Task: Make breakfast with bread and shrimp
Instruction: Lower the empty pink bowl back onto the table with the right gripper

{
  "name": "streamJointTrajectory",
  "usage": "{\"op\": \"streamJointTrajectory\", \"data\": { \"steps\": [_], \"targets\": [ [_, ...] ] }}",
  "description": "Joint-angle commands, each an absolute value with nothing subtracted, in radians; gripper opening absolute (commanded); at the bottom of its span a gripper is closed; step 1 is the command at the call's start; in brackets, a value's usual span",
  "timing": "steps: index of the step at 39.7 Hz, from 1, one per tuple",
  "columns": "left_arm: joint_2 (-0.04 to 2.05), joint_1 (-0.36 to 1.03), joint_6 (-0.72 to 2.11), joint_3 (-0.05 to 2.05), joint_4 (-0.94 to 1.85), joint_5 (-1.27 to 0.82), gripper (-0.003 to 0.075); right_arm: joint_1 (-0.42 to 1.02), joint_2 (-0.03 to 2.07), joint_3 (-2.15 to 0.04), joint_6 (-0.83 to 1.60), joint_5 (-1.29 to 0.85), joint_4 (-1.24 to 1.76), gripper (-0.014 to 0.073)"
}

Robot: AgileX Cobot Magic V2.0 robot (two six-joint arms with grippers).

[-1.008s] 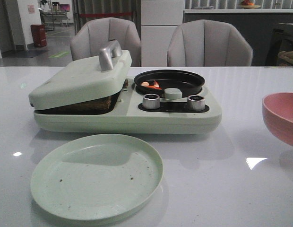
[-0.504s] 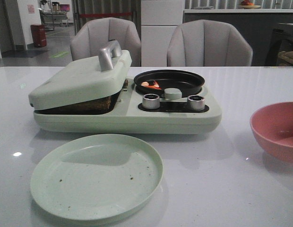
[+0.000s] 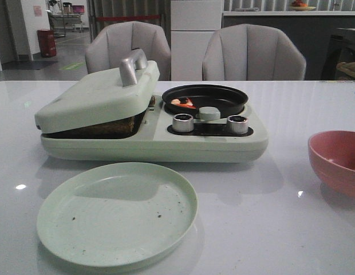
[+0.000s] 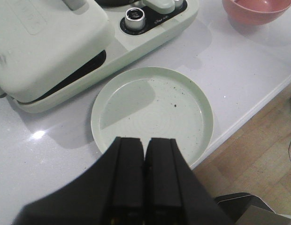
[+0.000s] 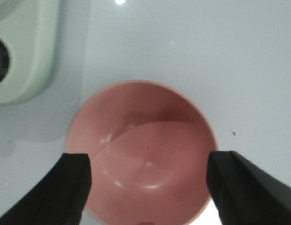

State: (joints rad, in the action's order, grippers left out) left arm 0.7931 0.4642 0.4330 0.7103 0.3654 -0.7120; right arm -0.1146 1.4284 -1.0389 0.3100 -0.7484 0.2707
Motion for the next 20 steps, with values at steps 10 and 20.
{"op": "streamJointTrajectory", "data": {
  "steps": [10,20],
  "targets": [
    [0.787,0.471,0.427,0.74,0.386,-0.645,0.0099,0.109,1.135,-1.05,-0.021,-0.895,-0.1,0.061],
    [0.787,0.471,0.427,0.74,0.386,-0.645,0.0099,0.122,0.898,-0.849,-0.06,-0.832,-0.113,0.061]
  ]
}}
